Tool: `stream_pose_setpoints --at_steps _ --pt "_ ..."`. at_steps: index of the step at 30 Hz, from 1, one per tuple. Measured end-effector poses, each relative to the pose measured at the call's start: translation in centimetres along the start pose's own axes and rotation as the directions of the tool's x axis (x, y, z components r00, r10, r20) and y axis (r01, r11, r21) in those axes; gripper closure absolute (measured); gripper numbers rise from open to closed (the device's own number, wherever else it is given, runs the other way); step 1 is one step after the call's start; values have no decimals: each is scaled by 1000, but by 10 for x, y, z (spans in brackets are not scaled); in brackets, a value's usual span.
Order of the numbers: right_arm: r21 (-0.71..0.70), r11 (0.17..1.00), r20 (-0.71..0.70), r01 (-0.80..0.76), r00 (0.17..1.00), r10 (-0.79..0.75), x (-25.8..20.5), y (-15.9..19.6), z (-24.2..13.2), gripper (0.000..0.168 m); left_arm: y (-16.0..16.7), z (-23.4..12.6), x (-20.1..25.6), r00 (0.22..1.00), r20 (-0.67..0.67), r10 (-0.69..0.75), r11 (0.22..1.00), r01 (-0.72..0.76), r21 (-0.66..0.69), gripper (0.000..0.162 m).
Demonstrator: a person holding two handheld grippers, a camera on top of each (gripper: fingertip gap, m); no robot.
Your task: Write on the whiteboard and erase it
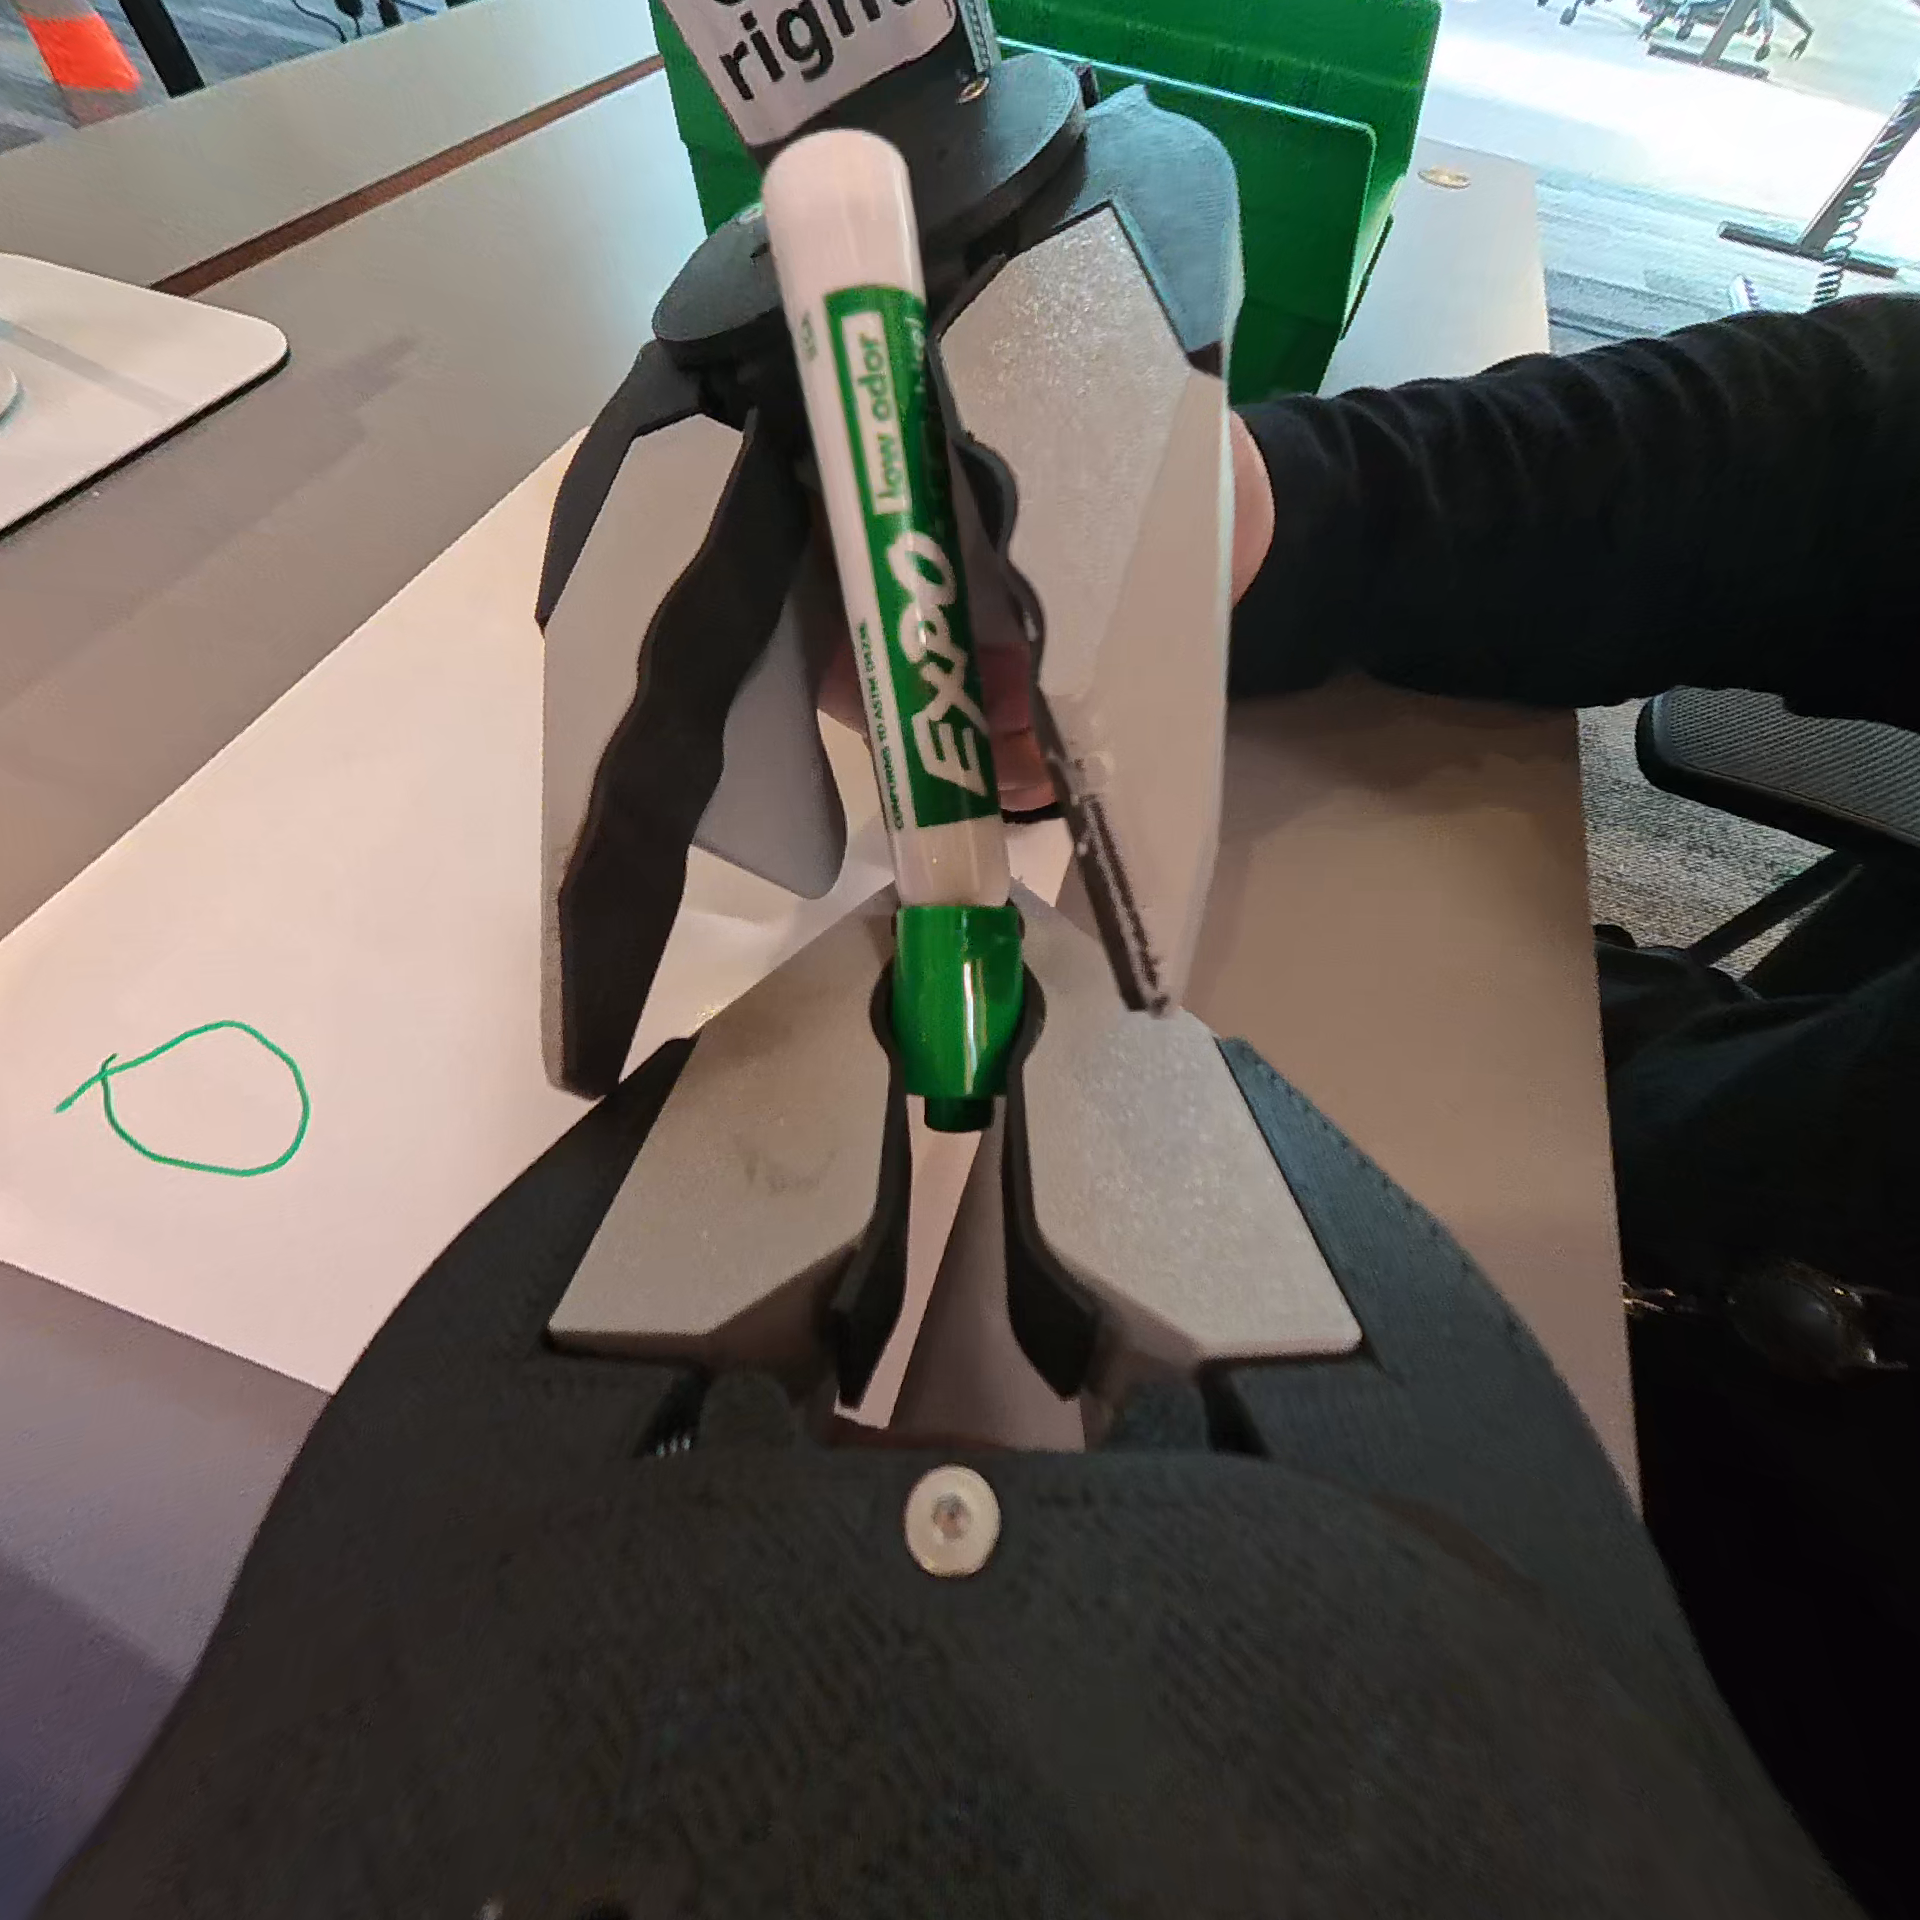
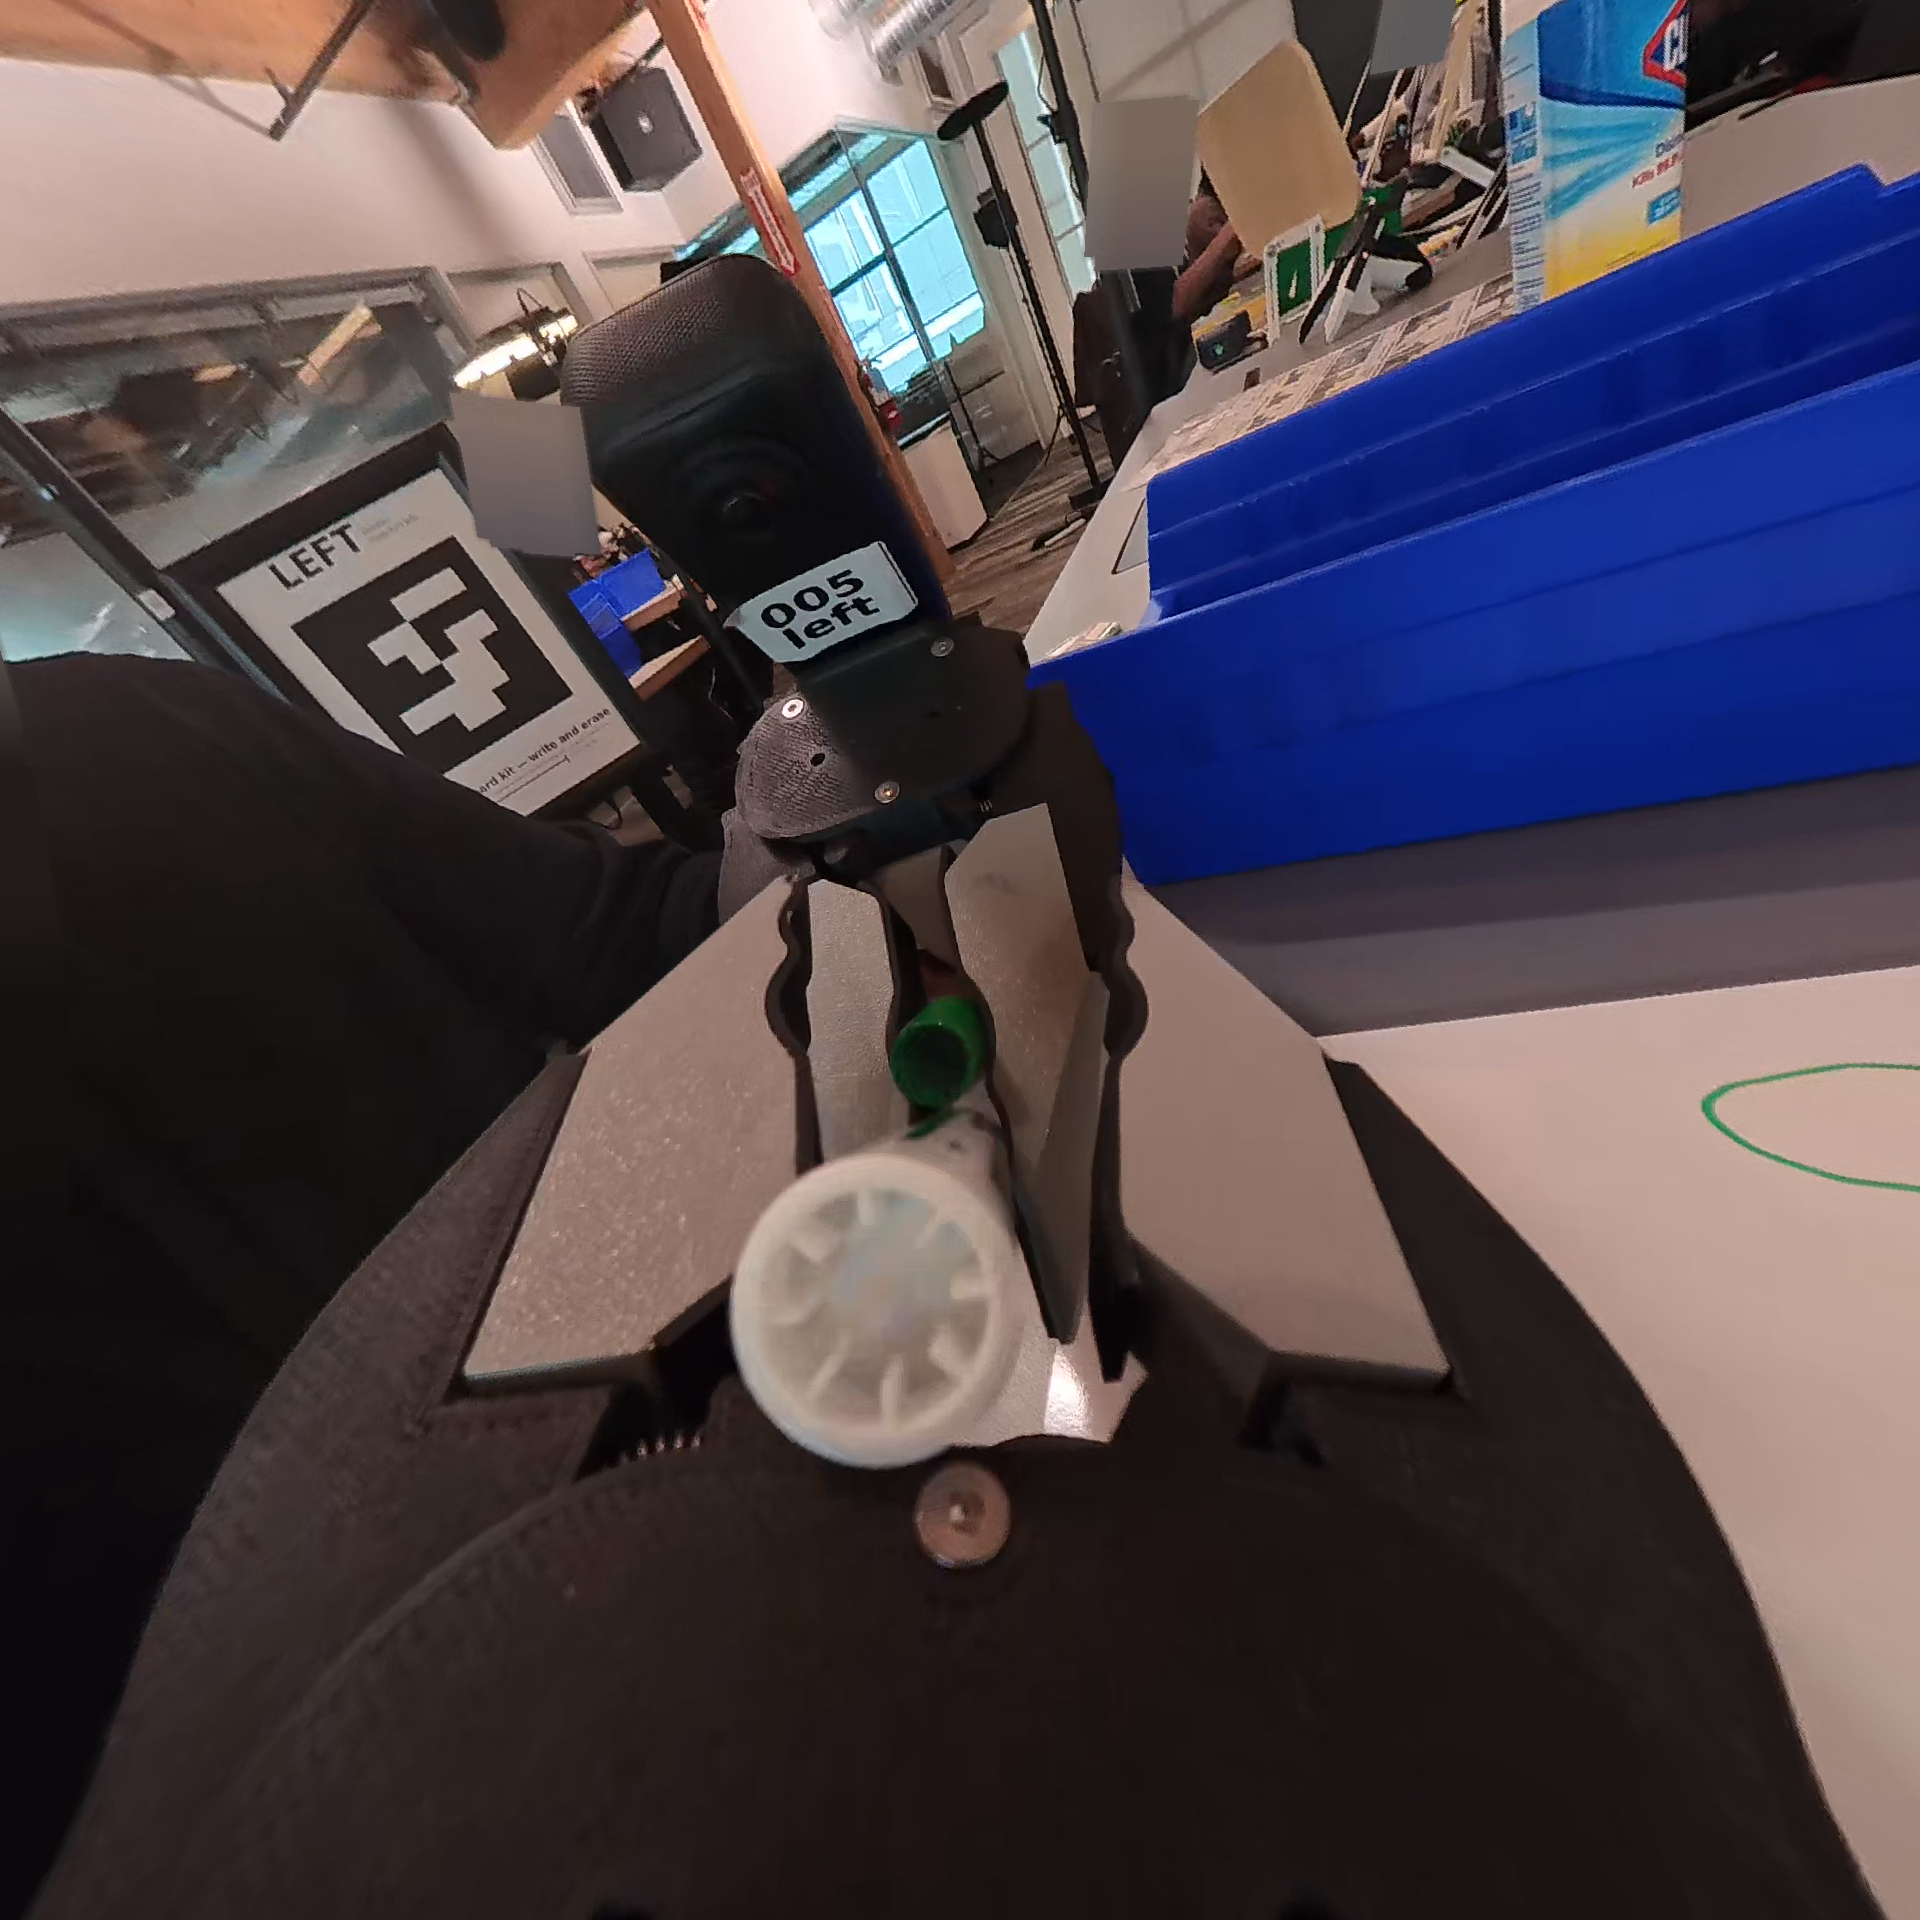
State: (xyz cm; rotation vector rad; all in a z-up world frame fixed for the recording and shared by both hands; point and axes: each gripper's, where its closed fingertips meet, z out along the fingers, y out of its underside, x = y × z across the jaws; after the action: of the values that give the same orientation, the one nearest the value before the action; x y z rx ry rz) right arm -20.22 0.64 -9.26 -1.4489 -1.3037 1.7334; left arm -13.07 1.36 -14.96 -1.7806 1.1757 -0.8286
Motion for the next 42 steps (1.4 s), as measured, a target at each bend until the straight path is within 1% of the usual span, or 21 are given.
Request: stream_pose_setpoints --at_steps 1,2,3,4,5,6,7,11,19,25,29,32,34,38,42 --pt "-4 1000 -7 1 1000 -1 1 0 0 114 0 0 0 1000 0 3 1000 -3 1 153" --pt "-14 1000 -27 4 1000 -5 4 2 -1 106 -1 0 0 1000 1 4 1000 -4 3 153" --pt "-26 1000 -33 12 999 -13 5 3 -2 110 -1 0 0 1000 3 3 1000 -3 3 153" --pt "-42 999 -40 25 999 -26 5 6 -2 125 -1 0 1 1000 -5 4 1000 -4 1 153" --pt "-63 996 -88 63 994 -68 10 7 -3 136 1 2 0 1000 4 4 1000 -4 -8 153" --pt "-84 992 -112 96 988 -105 12 9 -3 137 2 2 -1 1000 20 20 1000 -20 -15 153" --pt "-88 991 -117 102 987 -112 11 8 -3 137 1 2 0 999 22 30 1000 -30 -11 153" --pt "-61 997 -78 49 995 -54 10 8 -5 134 0 1 -2 1000 27 15 1000 -15 -4 152" --pt "-107 992 -96 70 992 -81 12 11 -8 135 -4 -1 -5 999 48 24 1000 -25 18 153" --pt "-114 993 -67 9 998 -16 13 15 -11 132 -2 -1 -8 998 57 20 1000 -20 12 153" --pt "-140 990 -78 29 996 -40 11 16 -13 134 -3 0 -6 999 47 22 1000 -23 17 153" --pt "-127 992 -77 13 997 -22 13 15 -13 134 -3 0 -7 999 44 8 1000 -9 24 152" --pt "-128 992 -78 -4 997 -6 16 17 -13 135 1 1 -8 999 42 -1 1000 1 5 153" --pt "-133 991 -79 -29 997 19 19 20 -15 140 9 3 -8 998 55 28 999 -26 -38 152" --pt "-108 994 -80 -25 997 16 19 14 -22 142 4 -1 -11 999 52 -4 1000 4 -5 152"
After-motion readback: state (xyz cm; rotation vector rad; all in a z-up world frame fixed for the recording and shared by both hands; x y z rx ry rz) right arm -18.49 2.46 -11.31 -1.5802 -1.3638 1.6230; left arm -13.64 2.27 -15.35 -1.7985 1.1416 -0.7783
